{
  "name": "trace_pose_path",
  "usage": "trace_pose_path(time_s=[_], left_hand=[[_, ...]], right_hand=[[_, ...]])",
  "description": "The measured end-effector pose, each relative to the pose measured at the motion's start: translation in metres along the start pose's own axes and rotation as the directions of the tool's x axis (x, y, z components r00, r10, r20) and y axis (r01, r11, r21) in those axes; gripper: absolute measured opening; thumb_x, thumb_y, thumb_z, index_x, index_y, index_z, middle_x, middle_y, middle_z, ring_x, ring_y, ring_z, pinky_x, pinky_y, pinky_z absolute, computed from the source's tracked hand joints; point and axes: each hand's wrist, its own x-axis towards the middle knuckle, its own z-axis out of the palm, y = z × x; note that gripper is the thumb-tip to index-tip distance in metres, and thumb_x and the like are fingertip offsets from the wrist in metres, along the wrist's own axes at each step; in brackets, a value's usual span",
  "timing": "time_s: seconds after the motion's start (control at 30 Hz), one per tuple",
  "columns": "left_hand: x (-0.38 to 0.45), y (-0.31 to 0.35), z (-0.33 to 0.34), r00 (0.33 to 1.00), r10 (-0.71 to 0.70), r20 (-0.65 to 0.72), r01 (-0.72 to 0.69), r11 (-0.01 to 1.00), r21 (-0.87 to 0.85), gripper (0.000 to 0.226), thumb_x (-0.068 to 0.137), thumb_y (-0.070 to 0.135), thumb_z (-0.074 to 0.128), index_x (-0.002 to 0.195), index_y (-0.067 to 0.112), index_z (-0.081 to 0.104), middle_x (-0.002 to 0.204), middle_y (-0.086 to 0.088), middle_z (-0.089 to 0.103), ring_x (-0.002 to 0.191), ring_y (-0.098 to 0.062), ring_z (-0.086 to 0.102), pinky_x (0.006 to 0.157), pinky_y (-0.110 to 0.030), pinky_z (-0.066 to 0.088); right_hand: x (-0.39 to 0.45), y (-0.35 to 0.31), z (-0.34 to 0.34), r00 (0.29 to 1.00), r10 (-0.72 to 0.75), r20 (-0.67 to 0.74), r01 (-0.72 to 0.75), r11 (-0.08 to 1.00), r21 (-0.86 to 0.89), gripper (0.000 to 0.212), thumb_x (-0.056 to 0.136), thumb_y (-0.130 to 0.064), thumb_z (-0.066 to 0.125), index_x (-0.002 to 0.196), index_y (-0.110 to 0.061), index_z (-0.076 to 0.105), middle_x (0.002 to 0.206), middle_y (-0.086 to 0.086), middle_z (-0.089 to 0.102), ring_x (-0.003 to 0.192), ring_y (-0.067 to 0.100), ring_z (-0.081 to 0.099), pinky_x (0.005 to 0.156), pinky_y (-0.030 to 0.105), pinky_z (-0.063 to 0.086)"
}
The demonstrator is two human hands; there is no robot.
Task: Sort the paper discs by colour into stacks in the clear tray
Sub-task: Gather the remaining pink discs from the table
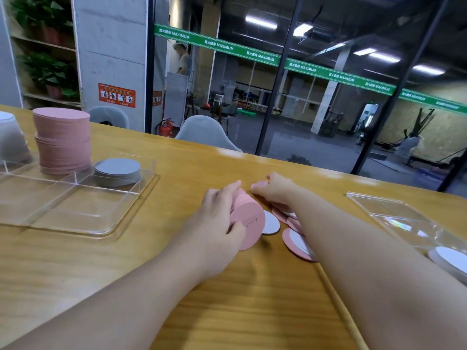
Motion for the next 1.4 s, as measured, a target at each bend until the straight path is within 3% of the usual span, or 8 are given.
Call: trace_pose_path(time_s=[0.1,0.2,0.57,0.67,0.83,1.1,1.27,1.4], left_hand=[[0.0,0.0,0.001,1.0,0.01,-0.006,-0.01,1.0,0.029,0.064,0.093,0.026,0.039,0.146,0.041,0.005,0.139,0.014,0.02,0.113,-0.011,0.045,0.094,-0.03,0.042],[0.0,0.0,0.001,1.0,0.011,-0.011,-0.01,0.999,0.039,0.064,0.093,0.026,0.039,0.146,0.04,0.005,0.139,0.014,0.021,0.113,-0.011,0.045,0.093,-0.028,0.041],[-0.001,0.001,0.0,1.0,0.014,-0.01,-0.014,0.999,0.044,0.064,0.093,0.026,0.039,0.146,0.039,0.007,0.139,0.013,0.021,0.115,-0.011,0.044,0.095,-0.028,0.04],[0.0,0.0,0.0,1.0,0.013,-0.012,-0.012,0.999,0.034,0.064,0.092,0.025,0.039,0.146,0.038,0.008,0.139,0.012,0.022,0.116,-0.012,0.043,0.096,-0.03,0.04],[0.0,0.001,0.001,1.0,0.015,-0.013,-0.014,0.999,0.037,0.063,0.093,0.026,0.039,0.146,0.038,0.007,0.139,0.013,0.022,0.116,-0.012,0.043,0.096,-0.03,0.04],[0.0,0.0,0.001,1.0,0.024,-0.016,-0.024,0.999,0.034,0.063,0.093,0.026,0.038,0.146,0.039,0.007,0.14,0.014,0.021,0.117,-0.01,0.042,0.095,-0.028,0.039],[0.001,-0.001,0.001,0.999,0.031,-0.018,-0.03,0.999,0.041,0.063,0.093,0.026,0.039,0.146,0.038,0.007,0.14,0.013,0.021,0.117,-0.011,0.042,0.096,-0.029,0.039],[0.001,-0.001,0.002,0.999,0.029,-0.017,-0.028,0.999,0.024,0.064,0.092,0.024,0.039,0.146,0.037,0.008,0.141,0.012,0.021,0.118,-0.01,0.041,0.092,-0.025,0.036]], right_hand=[[0.001,-0.001,0.003,1.0,-0.015,-0.01,0.016,0.995,0.094,0.049,0.088,-0.038,0.057,0.126,-0.009,0.046,0.106,0.006,0.056,0.089,0.02,0.052,0.075,0.03,0.045],[0.001,0.0,0.004,0.995,-0.047,-0.084,0.05,0.998,0.039,0.046,0.087,-0.035,0.057,0.124,-0.01,0.046,0.113,0.006,0.058,0.085,0.018,0.051,0.072,0.029,0.046],[-0.013,0.015,-0.007,0.949,-0.118,-0.293,0.194,0.95,0.243,0.064,0.083,-0.046,0.066,0.133,-0.013,0.043,0.126,0.002,0.056,0.109,0.018,0.054,0.084,0.028,0.043],[-0.018,0.025,-0.018,0.968,-0.134,-0.21,0.169,0.973,0.159,0.065,0.083,-0.047,0.066,0.133,-0.013,0.042,0.125,0.003,0.056,0.099,0.016,0.052,0.081,0.027,0.039],[-0.029,0.041,-0.024,0.993,-0.089,-0.074,0.085,0.995,-0.055,0.071,0.08,-0.052,0.066,0.134,-0.013,0.043,0.128,0.005,0.055,0.11,0.023,0.054,0.086,0.031,0.045],[-0.035,0.045,-0.022,0.998,-0.058,-0.002,0.058,0.994,-0.094,0.077,0.075,-0.053,0.068,0.138,-0.017,0.039,0.13,0.003,0.053,0.111,0.023,0.052,0.09,0.033,0.045],[-0.04,0.045,-0.022,0.992,-0.069,-0.108,0.078,0.994,0.075,0.071,0.077,-0.05,0.067,0.134,-0.017,0.041,0.123,0.002,0.056,0.099,0.018,0.055,0.084,0.032,0.049],[-0.059,0.042,-0.031,0.946,-0.156,-0.282,0.214,0.959,0.185,0.068,0.078,-0.049,0.069,0.132,-0.018,0.042,0.117,-0.001,0.056,0.097,0.014,0.053,0.078,0.025,0.041]])
